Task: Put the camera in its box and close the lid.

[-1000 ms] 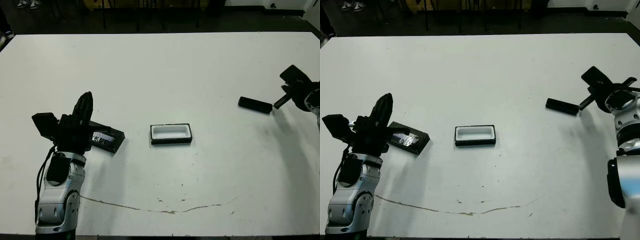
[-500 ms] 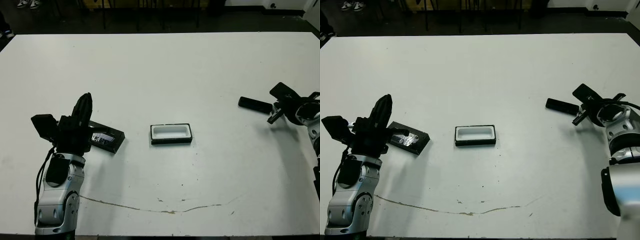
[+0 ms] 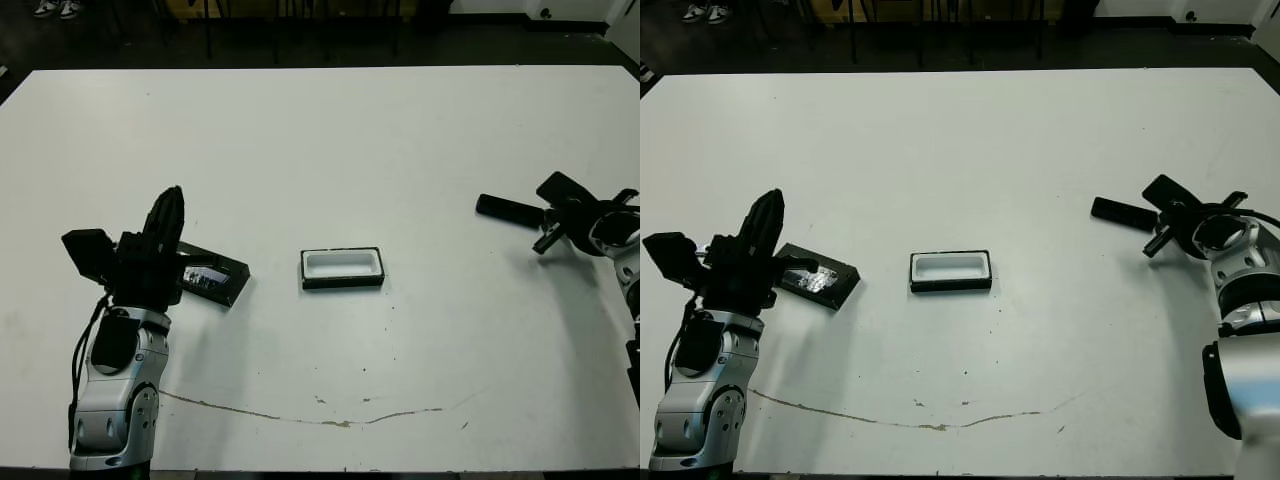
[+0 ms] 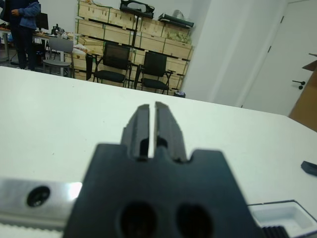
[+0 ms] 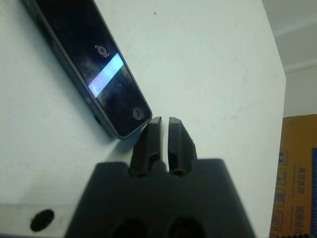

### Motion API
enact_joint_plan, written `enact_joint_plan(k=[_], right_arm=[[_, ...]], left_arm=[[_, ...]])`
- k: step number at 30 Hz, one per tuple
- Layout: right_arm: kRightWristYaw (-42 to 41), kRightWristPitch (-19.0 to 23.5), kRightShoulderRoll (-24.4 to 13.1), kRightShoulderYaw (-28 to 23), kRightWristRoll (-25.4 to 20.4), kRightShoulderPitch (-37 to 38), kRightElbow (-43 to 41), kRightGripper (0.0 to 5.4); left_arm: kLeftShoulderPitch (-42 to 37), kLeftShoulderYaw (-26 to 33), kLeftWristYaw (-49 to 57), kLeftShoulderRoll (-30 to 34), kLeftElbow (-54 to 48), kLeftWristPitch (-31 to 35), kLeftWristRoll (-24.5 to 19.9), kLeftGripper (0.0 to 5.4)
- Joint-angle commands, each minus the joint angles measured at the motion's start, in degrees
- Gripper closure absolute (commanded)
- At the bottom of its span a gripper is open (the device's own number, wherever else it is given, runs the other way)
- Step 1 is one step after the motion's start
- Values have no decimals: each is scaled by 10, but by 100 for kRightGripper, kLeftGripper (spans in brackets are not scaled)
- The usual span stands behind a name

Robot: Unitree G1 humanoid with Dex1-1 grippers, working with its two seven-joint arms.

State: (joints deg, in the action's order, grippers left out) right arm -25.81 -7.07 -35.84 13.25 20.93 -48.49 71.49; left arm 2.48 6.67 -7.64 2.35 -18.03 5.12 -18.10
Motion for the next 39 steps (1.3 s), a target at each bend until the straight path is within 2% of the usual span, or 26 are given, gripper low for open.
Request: enact_joint_plan(k=[1, 9, 17, 23, 33, 39], right_arm=[[-24, 2, 18, 3, -5, 35, -2, 540], [-80, -31, 18, -11, -45, 73, -80, 540], [-123, -18, 10, -16, -73, 126, -189, 540], [-159, -38, 4, -33, -109, 166, -245, 540], [-194, -6, 5, -37, -133, 209, -355, 540], [-219, 53, -3, -41, -147, 221, -419, 540]], left_arm=[[6, 0, 0, 3, 7, 8, 2, 538], [7, -1, 1, 4, 6, 8, 7, 538], [8, 0, -2, 3, 9, 7, 2, 538], [8, 0, -2, 3, 7, 14, -1, 538], [8, -1, -6, 3, 10, 11, 0, 538], [8, 0, -4, 3, 9, 14, 0, 538]])
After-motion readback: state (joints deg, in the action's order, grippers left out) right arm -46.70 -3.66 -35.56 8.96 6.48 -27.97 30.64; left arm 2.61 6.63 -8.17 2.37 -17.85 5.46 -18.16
